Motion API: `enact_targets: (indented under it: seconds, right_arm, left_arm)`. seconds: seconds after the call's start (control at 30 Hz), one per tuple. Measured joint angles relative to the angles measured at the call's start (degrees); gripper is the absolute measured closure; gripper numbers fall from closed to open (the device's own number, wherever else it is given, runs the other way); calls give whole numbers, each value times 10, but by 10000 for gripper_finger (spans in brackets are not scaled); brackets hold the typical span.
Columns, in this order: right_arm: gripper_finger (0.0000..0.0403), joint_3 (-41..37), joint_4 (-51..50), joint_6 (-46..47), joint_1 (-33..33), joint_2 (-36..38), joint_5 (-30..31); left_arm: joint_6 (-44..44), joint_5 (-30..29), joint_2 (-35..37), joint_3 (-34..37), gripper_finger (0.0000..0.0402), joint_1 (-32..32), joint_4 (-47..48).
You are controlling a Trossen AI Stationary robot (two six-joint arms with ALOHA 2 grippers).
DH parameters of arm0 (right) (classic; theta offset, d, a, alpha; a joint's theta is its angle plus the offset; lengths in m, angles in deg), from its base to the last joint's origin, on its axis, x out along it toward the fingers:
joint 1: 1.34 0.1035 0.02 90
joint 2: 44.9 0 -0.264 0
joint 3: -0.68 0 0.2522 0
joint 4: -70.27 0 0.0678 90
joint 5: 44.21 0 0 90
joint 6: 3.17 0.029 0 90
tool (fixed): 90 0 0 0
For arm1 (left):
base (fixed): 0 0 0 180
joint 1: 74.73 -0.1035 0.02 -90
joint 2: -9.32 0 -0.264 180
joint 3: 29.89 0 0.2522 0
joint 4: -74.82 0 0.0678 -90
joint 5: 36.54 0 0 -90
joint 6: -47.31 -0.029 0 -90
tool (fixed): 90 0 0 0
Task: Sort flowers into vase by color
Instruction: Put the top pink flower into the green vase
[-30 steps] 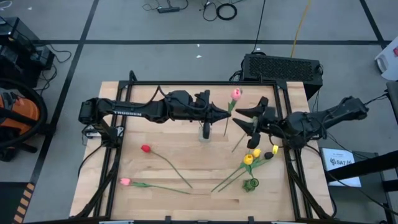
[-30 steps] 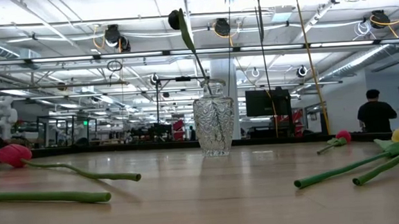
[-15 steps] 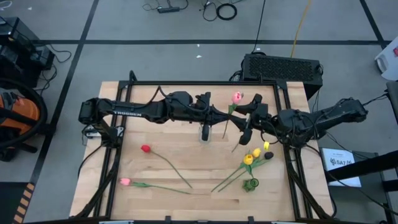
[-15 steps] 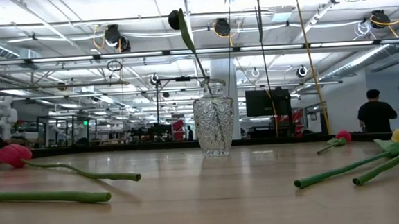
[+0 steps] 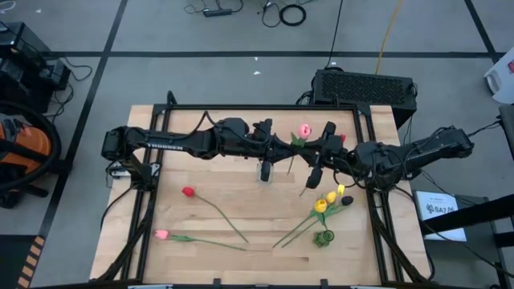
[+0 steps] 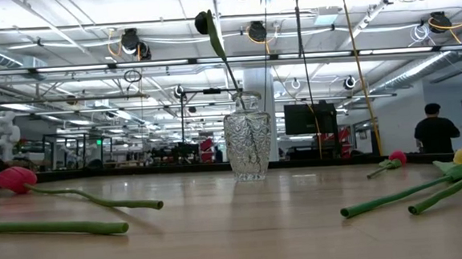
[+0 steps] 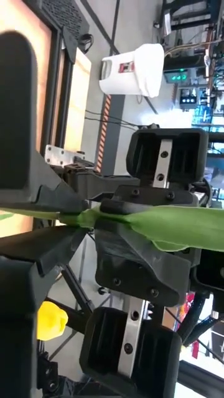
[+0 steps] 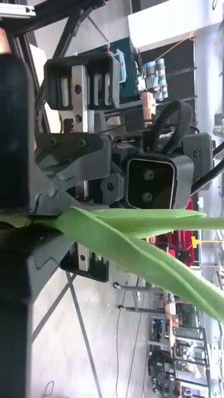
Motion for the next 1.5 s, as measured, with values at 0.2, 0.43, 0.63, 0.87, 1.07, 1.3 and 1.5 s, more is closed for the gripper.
enact_targets:
  seconds: [0.2,0.43,0.63,0.87,1.07,1.3,1.5]
  right_arm:
    - [398,0,-10,-18,0,19,26]
    - [399,14,-29,-56,39,132,141]
    - [400,117,-176,-61,136,176,212]
    - [402,304,-502,140,260,126,241]
    - [402,311,-521,165,359,71,239]
    - [403,264,-573,319,507,30,406]
    - [403,194,-577,466,595,-1,526]
  left_arm:
    - [-1,-1,0,0,290,0,-2]
    - [0,-1,35,0,250,-11,3]
    - [0,-2,99,0,249,-18,55]
    - [-20,-16,173,0,249,-19,121]
    - [-20,-33,222,0,249,-19,212]
    - [-32,-42,268,45,249,-19,232]
    - [-49,-47,323,124,249,-20,188]
